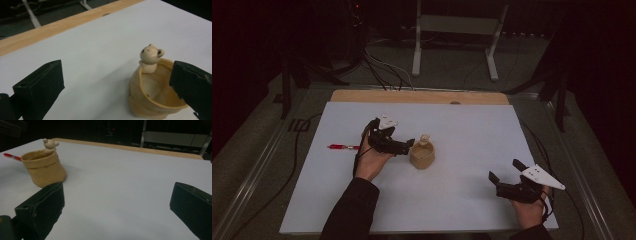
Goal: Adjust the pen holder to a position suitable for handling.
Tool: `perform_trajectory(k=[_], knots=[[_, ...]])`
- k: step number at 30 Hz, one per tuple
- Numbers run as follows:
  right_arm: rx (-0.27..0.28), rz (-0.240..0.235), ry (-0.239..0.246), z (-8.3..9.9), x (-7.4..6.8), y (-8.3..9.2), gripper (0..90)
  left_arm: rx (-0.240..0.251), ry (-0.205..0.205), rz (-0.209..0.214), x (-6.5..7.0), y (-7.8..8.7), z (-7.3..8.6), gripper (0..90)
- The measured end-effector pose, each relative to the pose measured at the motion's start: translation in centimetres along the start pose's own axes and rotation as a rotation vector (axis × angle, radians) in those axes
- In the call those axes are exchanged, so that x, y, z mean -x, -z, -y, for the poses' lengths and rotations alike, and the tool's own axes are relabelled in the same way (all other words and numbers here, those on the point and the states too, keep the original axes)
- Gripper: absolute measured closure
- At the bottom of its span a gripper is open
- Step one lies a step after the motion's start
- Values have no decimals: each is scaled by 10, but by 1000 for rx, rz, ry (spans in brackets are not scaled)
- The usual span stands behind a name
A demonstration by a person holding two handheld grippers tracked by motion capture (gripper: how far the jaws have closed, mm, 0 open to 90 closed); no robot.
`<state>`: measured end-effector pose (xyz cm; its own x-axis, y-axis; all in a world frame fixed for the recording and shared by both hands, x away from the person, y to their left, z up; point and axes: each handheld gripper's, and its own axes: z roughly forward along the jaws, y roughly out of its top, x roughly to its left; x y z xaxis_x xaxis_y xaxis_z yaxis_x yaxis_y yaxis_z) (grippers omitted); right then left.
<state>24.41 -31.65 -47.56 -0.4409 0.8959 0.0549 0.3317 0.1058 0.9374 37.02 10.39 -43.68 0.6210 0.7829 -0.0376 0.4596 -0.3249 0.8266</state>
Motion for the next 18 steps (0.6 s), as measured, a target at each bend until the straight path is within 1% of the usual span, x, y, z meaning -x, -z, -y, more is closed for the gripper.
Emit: perform_trajectory(k=[4,6,13,14,15,18], knots=[[-2,0,0,0,0,0,2,19,2,-25,-8,10,0,1],[0,0,0,0,0,0,2,23,7,-30,-12,14,0,1],[0,1,0,0,0,0,2,33,17,-80,-29,29,1,1],[0,1,0,0,0,0,2,33,17,-80,-29,29,1,1],[-1,1,0,0,0,0,2,34,17,-91,-34,33,1,1],[0,1,0,0,0,0,2,35,22,-105,-39,36,3,1]])
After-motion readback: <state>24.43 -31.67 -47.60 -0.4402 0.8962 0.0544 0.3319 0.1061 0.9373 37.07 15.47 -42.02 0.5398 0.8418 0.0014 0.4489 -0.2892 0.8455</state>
